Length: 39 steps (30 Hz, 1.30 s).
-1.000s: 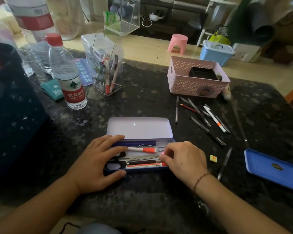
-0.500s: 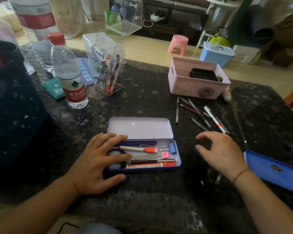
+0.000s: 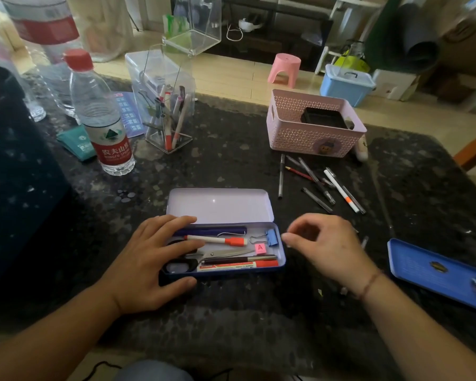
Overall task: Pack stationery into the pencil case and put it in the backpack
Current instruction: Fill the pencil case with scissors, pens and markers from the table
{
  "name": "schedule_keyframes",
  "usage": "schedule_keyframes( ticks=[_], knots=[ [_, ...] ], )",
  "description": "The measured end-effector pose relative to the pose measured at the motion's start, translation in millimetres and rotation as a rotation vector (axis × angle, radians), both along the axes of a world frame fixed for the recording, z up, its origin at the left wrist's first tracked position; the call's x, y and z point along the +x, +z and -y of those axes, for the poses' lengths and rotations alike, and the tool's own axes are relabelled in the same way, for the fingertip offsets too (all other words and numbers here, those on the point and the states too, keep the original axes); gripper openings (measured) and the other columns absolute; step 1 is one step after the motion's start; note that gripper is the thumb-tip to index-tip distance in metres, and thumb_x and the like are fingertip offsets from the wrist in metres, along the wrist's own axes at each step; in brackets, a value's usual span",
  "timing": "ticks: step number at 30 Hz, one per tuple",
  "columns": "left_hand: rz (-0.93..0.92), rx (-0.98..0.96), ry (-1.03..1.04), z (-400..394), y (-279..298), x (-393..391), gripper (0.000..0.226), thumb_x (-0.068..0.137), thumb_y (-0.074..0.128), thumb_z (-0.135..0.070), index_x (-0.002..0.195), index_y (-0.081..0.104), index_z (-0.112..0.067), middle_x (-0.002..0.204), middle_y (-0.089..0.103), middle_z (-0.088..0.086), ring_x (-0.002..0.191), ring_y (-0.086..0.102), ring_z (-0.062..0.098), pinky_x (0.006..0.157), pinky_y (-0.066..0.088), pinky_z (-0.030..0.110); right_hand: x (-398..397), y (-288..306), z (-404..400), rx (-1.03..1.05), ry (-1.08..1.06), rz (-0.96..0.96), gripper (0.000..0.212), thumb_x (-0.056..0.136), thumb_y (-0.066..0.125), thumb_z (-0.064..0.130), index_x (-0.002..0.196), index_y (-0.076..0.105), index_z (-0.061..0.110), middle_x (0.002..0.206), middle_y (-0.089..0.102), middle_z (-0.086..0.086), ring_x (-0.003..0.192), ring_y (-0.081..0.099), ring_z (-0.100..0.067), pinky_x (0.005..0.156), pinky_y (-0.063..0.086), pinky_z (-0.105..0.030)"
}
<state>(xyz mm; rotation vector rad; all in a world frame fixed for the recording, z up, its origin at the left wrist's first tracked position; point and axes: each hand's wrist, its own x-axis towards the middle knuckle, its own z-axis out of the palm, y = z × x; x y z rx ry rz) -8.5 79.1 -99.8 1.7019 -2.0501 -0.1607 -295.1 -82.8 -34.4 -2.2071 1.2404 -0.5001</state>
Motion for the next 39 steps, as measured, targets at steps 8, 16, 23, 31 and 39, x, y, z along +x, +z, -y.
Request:
schedule_keyframes(
  ticks=[8,16,23,31,39],
  knots=[
    [-0.053,0.014,0.033,-0.7,-0.1,-1.3,0.065,0.083,0.056,-0.066,0.140,0.049,-0.034,0.156,0.035,-0.008,0.141,0.032,0.021,0.110,0.034,0.057,32.6,-43.7,-10.0,-0.296,0.050,-0.279,0.018,0.080,0.066,0.050,0.084,0.067,0.032,0.087,0.055,0.015,0.082,0.047,-0.005,0.063,0.042,-0.020],
    [-0.064,0.006,0.030,-0.6,-0.7,-1.5,0.066,0.083,0.055,-0.066,0.140,0.049,-0.032,0.155,0.035,-0.009,0.141,0.032,0.019,0.112,0.033,0.054,18.5,-38.0,-5.0,-0.373,0.068,-0.367,0.015,0.083,0.064,0.043,0.091,0.069,0.031,0.094,0.047,0.014,0.087,0.041,-0.006,0.065,0.040,-0.022],
    [-0.063,0.024,0.033,0.2,-0.6,-1.8,0.067,0.084,0.053,-0.067,0.141,0.048,-0.033,0.156,0.034,-0.010,0.142,0.032,0.020,0.114,0.031,0.052,27.4,-32.2,-6.4,-0.365,0.095,-0.411,0.011,0.083,0.064,0.038,0.093,0.065,0.034,0.095,0.051,0.014,0.087,0.041,-0.005,0.064,0.042,-0.022],
    [-0.047,0.020,0.029,2.1,-3.6,-0.3,0.072,0.081,0.057,-0.068,0.143,0.043,-0.034,0.157,0.030,-0.014,0.143,0.029,0.014,0.114,0.026,0.043,24.1,-31.7,-7.3,-0.282,0.111,-0.397,0.011,0.085,0.060,0.040,0.090,0.067,0.033,0.090,0.046,0.016,0.087,0.040,-0.005,0.063,0.038,-0.021],
    [-0.034,0.010,0.025,1.6,-3.0,0.0,0.072,0.079,0.063,-0.060,0.142,0.046,-0.030,0.155,0.033,-0.011,0.141,0.033,0.015,0.113,0.031,0.046,24.0,-21.5,-13.5,-0.392,0.187,-0.461,0.021,0.085,0.059,0.043,0.090,0.072,0.028,0.089,0.051,0.012,0.084,0.043,-0.009,0.070,0.045,-0.029]
  ],
)
